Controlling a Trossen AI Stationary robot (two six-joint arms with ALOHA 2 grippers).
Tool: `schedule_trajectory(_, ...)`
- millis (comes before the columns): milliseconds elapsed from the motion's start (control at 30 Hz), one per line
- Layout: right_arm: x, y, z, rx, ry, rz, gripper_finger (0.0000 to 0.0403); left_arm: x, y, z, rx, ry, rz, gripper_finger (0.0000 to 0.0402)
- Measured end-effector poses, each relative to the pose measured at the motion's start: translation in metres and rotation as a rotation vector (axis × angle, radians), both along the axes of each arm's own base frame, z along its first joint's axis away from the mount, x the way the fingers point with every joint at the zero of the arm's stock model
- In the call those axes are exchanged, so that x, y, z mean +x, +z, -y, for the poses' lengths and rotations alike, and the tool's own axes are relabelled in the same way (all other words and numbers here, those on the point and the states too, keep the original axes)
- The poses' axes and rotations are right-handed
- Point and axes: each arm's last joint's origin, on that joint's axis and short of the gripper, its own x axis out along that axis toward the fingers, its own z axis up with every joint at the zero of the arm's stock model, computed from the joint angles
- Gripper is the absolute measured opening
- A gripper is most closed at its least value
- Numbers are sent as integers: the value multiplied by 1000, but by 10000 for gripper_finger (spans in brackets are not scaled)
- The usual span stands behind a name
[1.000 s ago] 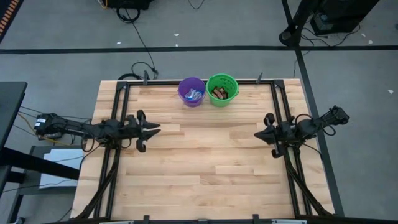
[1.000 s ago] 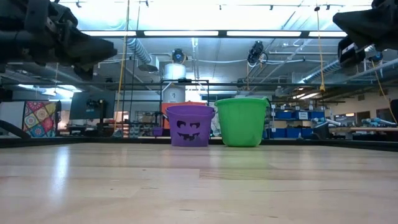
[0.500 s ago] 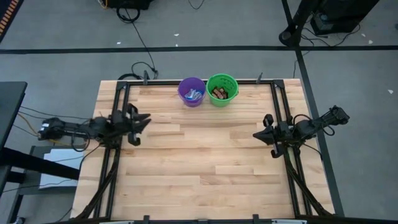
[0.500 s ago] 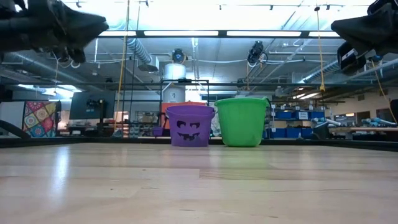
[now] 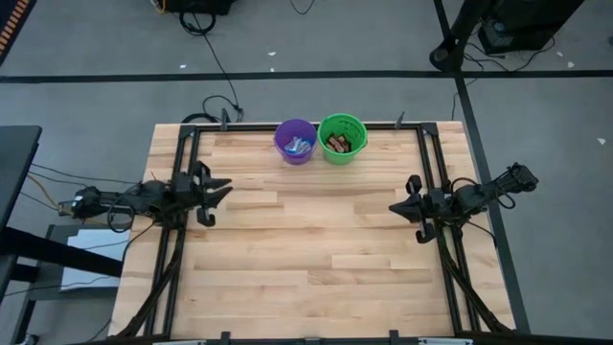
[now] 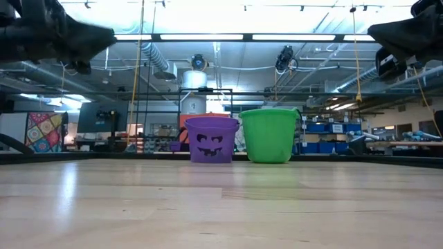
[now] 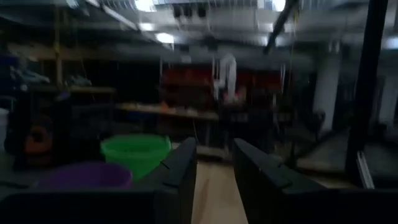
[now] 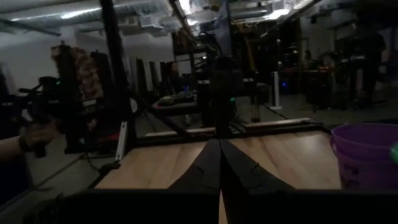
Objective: Sort candy by brand, put in halloween buckets
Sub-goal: Return to Home Position
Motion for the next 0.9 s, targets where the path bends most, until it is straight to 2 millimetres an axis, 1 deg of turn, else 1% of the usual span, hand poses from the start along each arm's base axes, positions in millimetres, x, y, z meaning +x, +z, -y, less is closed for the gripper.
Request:
schedule_trajectory(133,0,-4,-2,-65,66,-39,8,3,-10,1,-5,-34,-106,108)
schedule_trajectory(200,1,-9,-2,-82,66,-80,8,4,-16,1,-20,-48,-161,108)
schedule_trajectory(300,2,-10,-3,-110,67,-97,8,4,-22,2,-31,-49,-223,108)
schedule_trajectory(600,2,-11,-4,-218,93,-92,9,4,-23,1,-4,-29,-238,108)
schedule_trajectory(767,2,-10,0,-231,-14,-95,10,4,-23,1,37,-21,-248,108)
schedule_trajectory(900,3,-9,7,-198,-175,-106,10,4,-23,1,69,-11,-256,108)
